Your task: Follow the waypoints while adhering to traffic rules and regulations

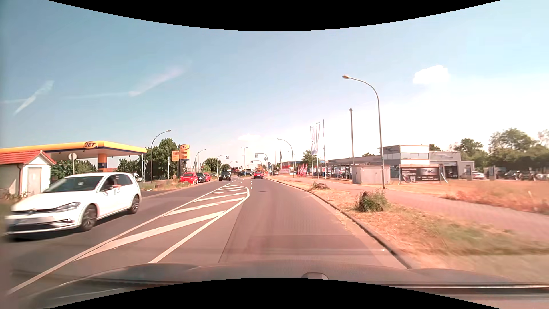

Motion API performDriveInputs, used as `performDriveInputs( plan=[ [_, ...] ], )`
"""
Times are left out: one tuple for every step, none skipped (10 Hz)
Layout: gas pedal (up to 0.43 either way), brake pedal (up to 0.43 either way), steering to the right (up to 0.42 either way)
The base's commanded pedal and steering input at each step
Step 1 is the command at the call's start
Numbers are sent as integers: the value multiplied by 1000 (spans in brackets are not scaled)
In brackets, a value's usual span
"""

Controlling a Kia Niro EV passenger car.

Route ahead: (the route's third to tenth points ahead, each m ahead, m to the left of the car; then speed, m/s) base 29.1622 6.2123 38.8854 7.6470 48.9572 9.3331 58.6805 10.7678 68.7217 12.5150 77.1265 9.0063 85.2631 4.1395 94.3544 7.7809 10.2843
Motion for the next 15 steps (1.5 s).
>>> performDriveInputs(
  plan=[
    [0, 0, -30],
    [0, 0, -40],
    [0, 0, -46],
    [0, 0, -49],
    [0, 0, -48],
    [0, 0, -48],
    [0, 0, -47],
    [0, 0, -43],
    [0, 0, -38],
    [0, 0, -35],
    [0, 0, -34],
    [0, 0, -33],
    [0, 0, -31],
    [0, 0, -31],
    [0, 0, -31]
  ],
)
